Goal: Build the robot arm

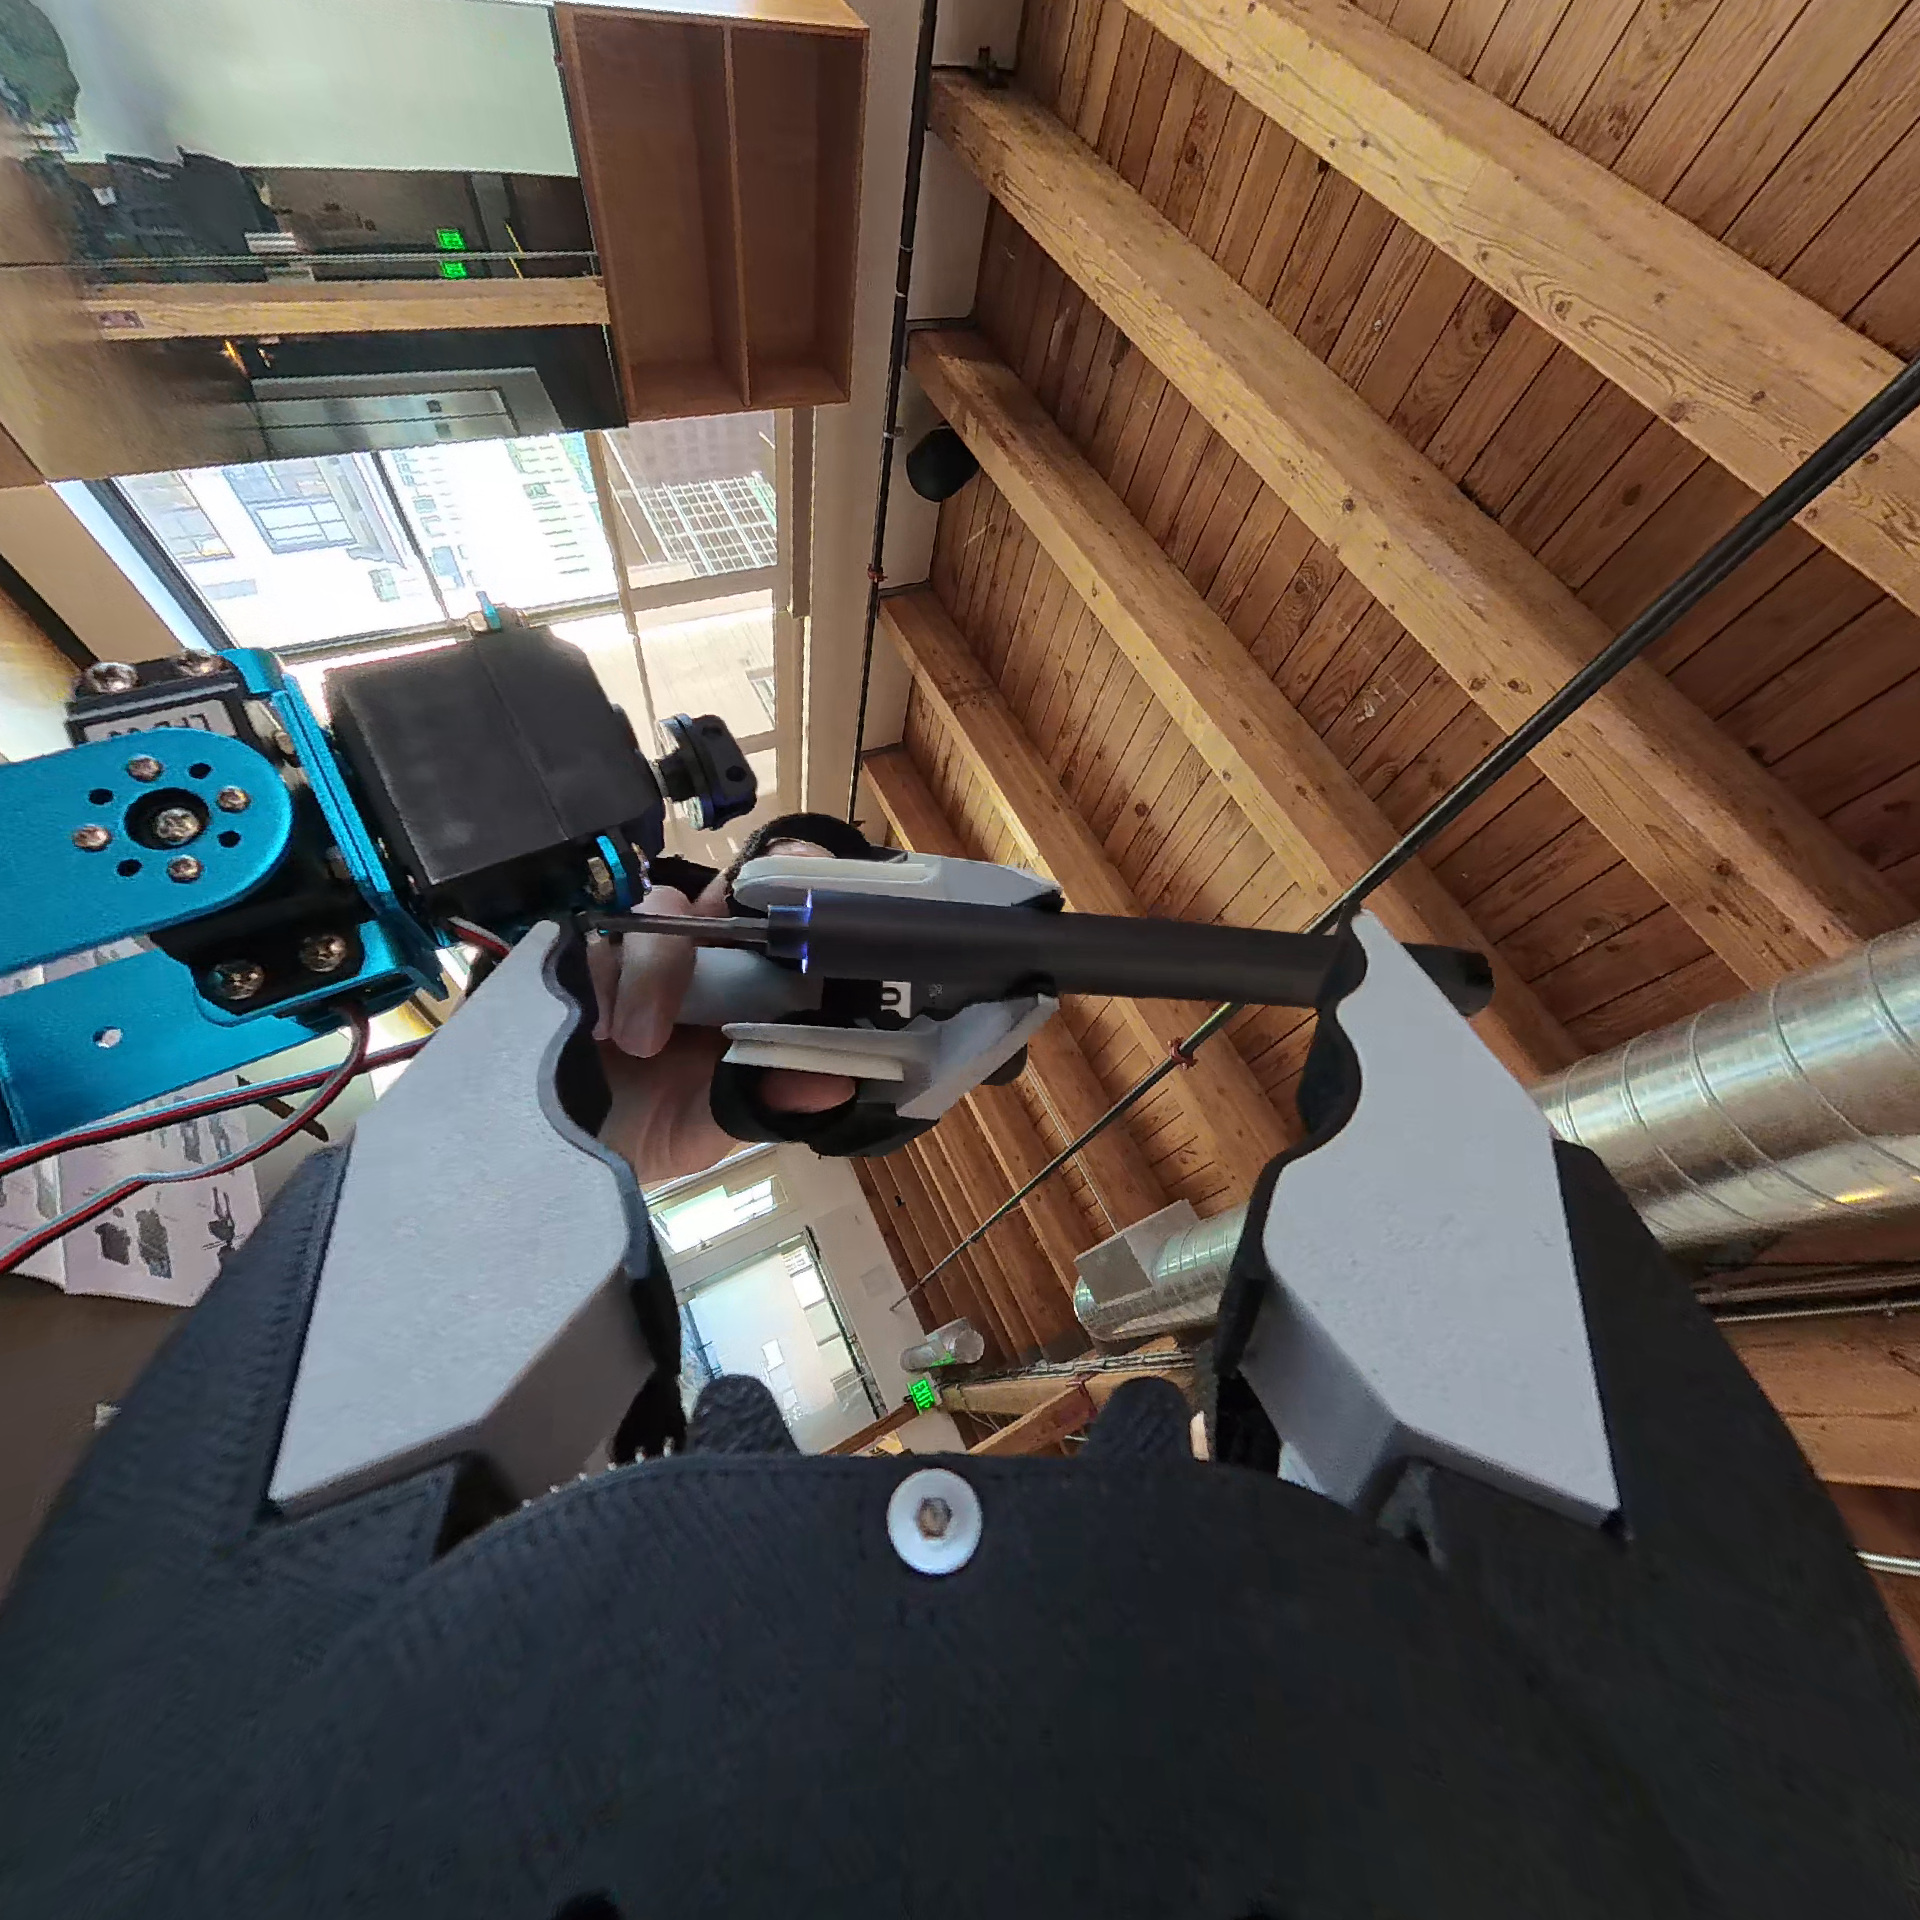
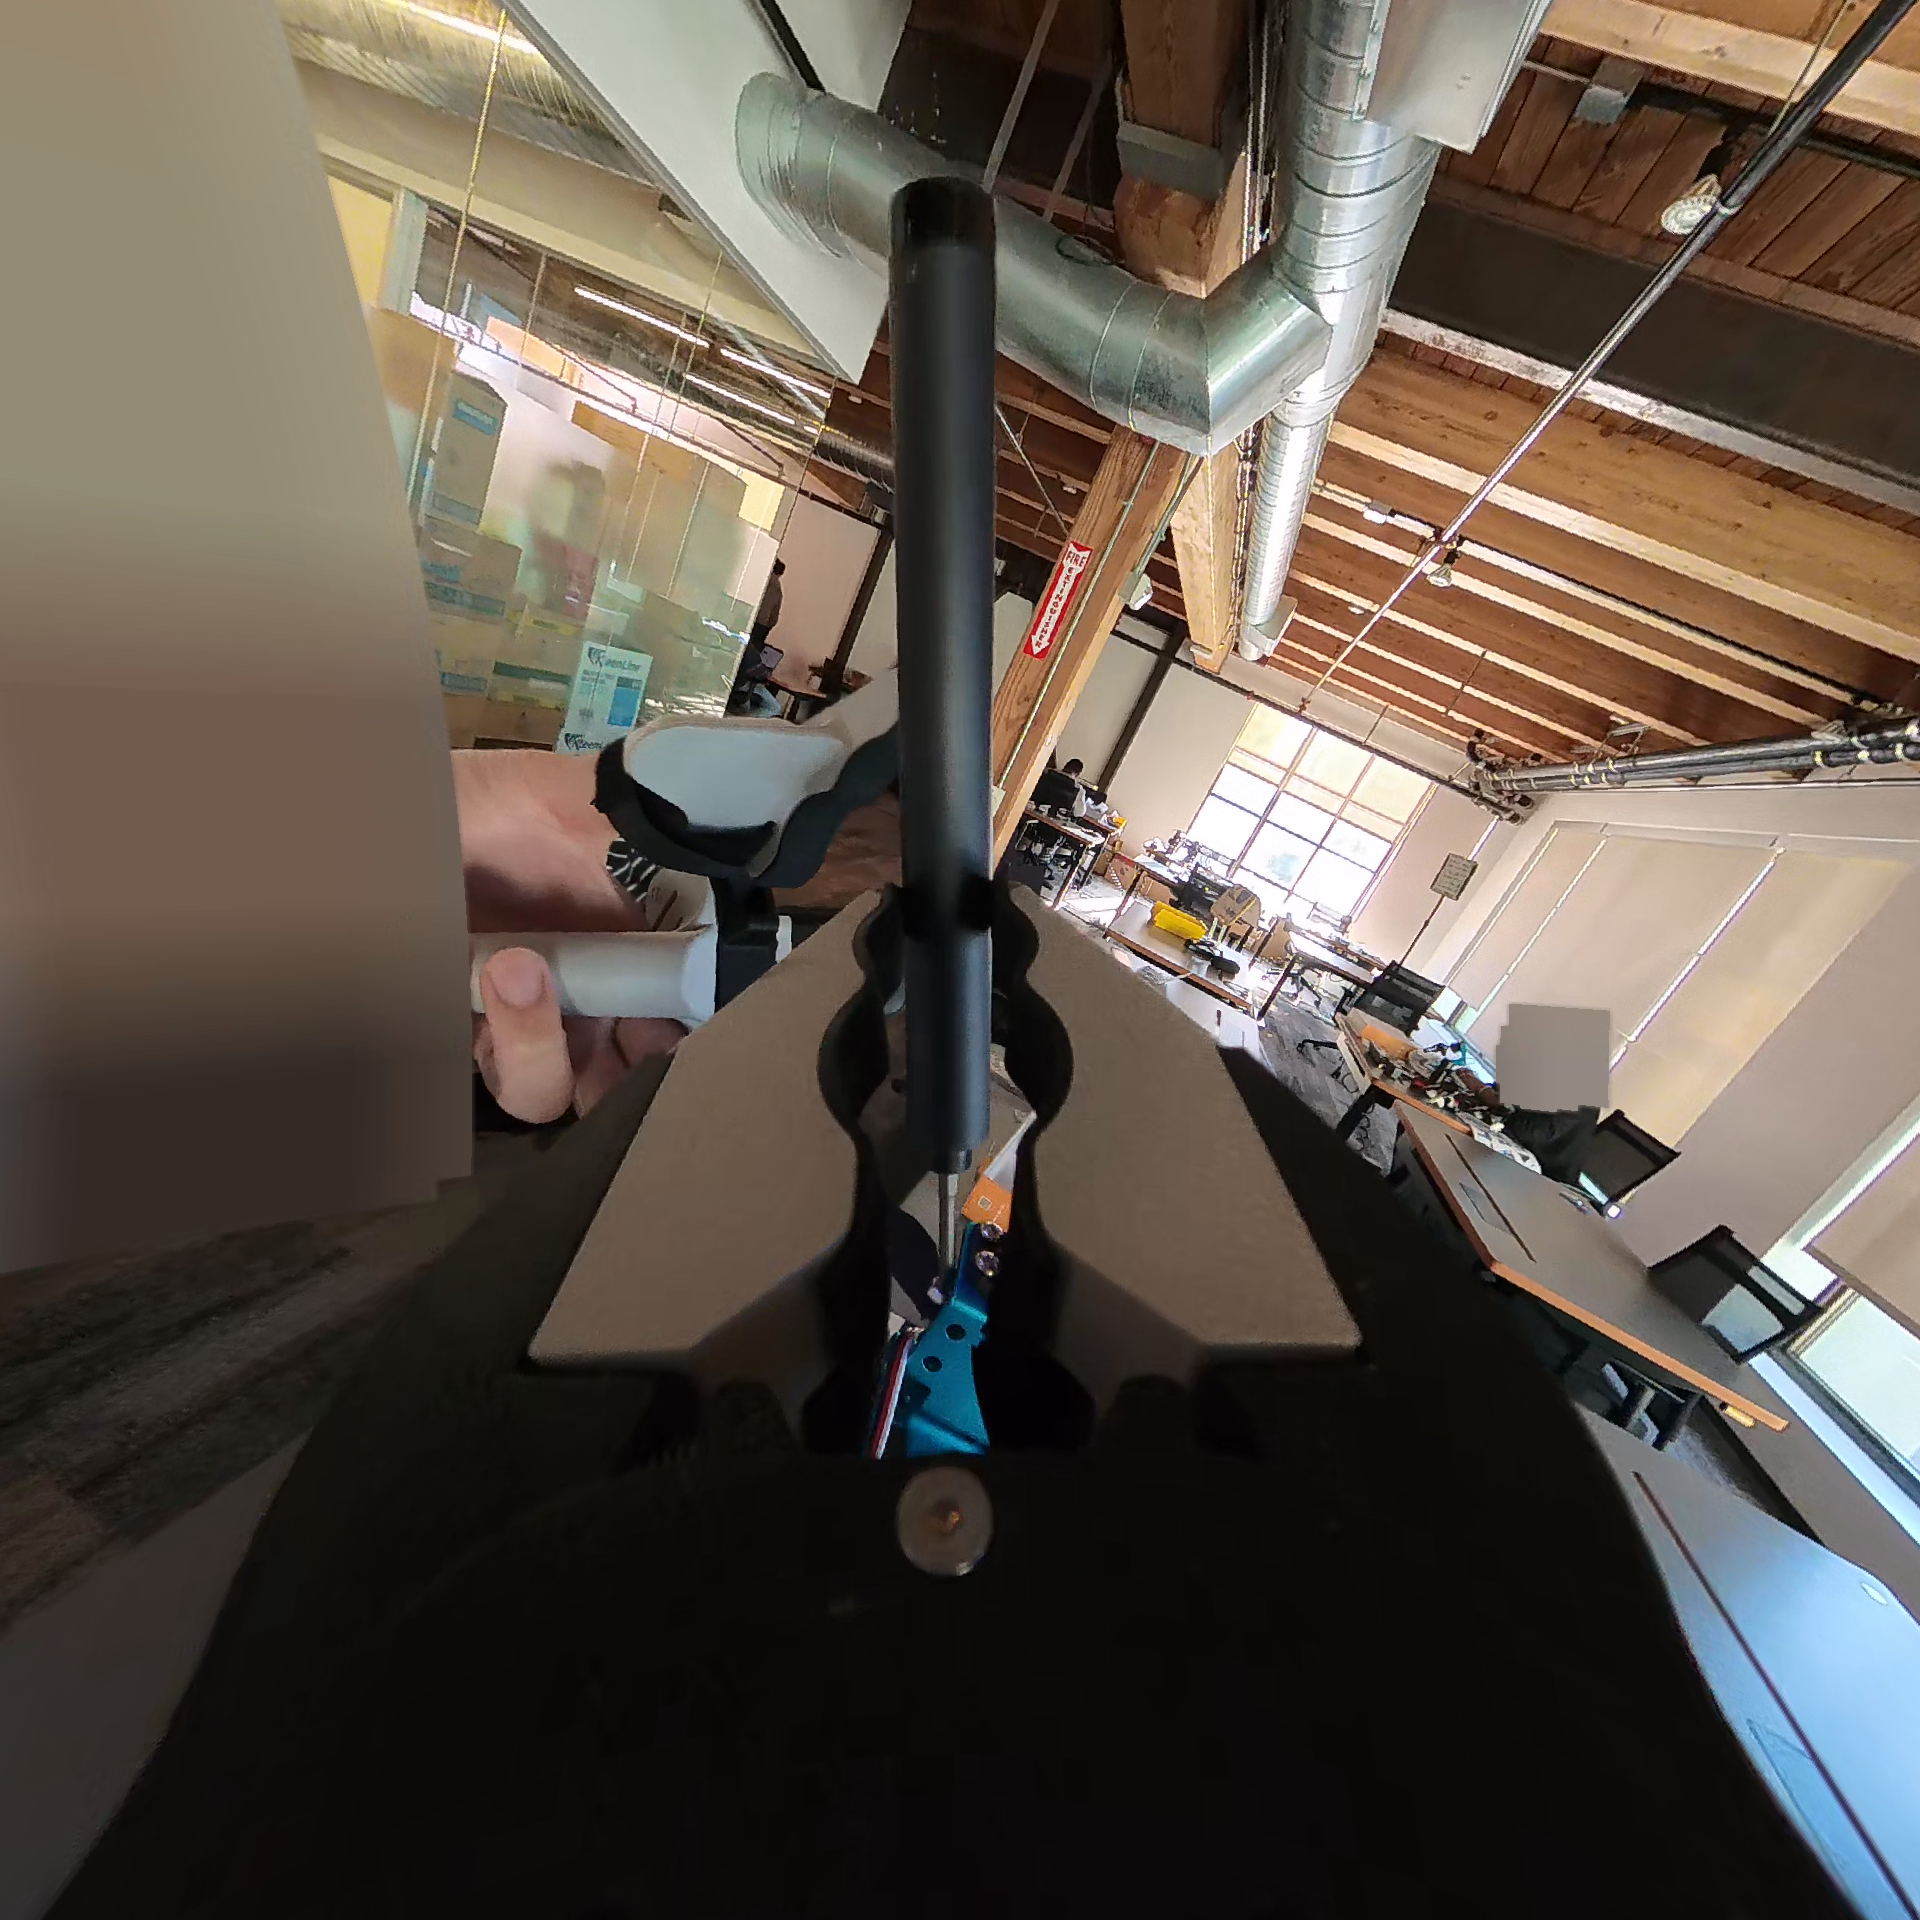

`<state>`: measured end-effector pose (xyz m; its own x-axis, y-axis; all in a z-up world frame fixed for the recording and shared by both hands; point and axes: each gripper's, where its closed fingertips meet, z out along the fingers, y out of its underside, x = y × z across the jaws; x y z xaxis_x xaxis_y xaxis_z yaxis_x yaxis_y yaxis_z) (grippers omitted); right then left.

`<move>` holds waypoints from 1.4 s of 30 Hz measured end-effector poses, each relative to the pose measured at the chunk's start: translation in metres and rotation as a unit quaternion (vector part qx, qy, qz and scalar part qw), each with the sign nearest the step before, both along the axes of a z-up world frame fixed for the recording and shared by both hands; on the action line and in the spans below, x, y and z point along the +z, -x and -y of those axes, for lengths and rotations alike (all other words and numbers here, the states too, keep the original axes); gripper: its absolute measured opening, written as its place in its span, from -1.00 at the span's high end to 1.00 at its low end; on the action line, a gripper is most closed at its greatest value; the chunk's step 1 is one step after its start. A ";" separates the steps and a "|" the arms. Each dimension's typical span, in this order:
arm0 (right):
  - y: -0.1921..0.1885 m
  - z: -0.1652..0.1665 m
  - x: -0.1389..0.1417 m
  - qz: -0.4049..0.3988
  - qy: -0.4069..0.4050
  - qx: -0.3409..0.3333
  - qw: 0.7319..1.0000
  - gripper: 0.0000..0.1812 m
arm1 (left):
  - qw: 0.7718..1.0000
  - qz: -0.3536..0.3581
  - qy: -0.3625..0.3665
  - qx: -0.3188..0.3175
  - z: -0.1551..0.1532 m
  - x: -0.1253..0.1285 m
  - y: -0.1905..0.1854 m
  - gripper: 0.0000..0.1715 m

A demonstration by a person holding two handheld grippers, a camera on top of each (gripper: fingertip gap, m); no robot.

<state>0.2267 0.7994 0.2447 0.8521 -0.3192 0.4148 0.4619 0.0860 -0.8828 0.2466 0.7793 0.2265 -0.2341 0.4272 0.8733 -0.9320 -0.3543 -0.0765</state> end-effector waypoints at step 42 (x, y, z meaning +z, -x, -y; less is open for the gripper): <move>0.017 -0.007 -0.010 0.122 0.050 -0.037 0.991 0.83 | 0.998 -0.048 0.029 0.014 -0.003 -0.003 -0.012 -0.51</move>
<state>0.2101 0.8060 0.2349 0.6980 -0.3234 0.6389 0.6649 -0.0386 -0.7459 0.2589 0.7821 0.2237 -0.1621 0.4718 0.8667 -0.9238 -0.3813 0.0348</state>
